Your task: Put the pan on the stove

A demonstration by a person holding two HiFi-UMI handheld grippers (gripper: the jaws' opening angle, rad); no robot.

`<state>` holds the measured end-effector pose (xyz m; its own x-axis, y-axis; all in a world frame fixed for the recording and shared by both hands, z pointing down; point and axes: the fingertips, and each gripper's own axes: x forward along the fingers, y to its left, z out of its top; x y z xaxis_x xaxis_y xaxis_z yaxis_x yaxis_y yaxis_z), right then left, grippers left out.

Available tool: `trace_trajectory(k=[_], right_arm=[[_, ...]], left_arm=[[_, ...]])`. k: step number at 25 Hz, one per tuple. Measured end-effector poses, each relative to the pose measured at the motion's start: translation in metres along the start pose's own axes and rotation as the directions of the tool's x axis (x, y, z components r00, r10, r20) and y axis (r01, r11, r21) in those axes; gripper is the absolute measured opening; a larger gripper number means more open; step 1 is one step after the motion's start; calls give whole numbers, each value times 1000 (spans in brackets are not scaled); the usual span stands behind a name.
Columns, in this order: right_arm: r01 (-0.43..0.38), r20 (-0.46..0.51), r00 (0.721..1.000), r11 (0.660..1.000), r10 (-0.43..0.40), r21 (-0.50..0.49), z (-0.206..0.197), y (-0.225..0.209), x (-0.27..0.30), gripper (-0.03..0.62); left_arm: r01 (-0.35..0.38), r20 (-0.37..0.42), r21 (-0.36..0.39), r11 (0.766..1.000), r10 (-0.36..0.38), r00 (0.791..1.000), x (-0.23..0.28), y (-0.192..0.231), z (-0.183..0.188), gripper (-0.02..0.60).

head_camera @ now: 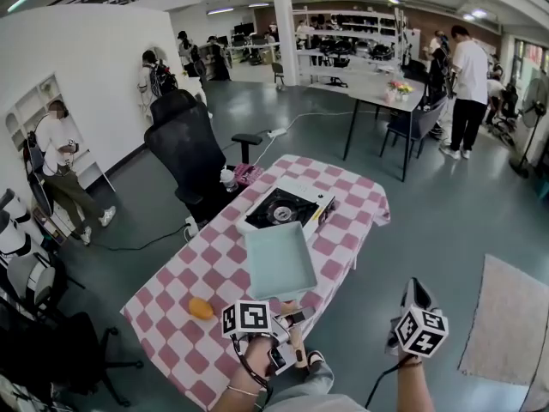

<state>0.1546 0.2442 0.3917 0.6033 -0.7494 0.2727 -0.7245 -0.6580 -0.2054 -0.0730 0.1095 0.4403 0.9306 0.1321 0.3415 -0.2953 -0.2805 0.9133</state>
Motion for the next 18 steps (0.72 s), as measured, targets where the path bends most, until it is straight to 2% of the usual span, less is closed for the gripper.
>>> trace_trajectory(k=[7,13,18], right_arm=[[-44,-3,999,999,44,-15,36,-1,91,9],[-116,-26,993,992,115,-44,52,26,161,9],[-172,-59,984,983,168,-62,51,51,197,9]], left_arm=[[6,58,-8,1000,-5,998,39,-7,67,118],[-1,131,-26,1000,5,991,53,-1,118,118],[-11,177,-58,998,22,984,53,7,142,118]])
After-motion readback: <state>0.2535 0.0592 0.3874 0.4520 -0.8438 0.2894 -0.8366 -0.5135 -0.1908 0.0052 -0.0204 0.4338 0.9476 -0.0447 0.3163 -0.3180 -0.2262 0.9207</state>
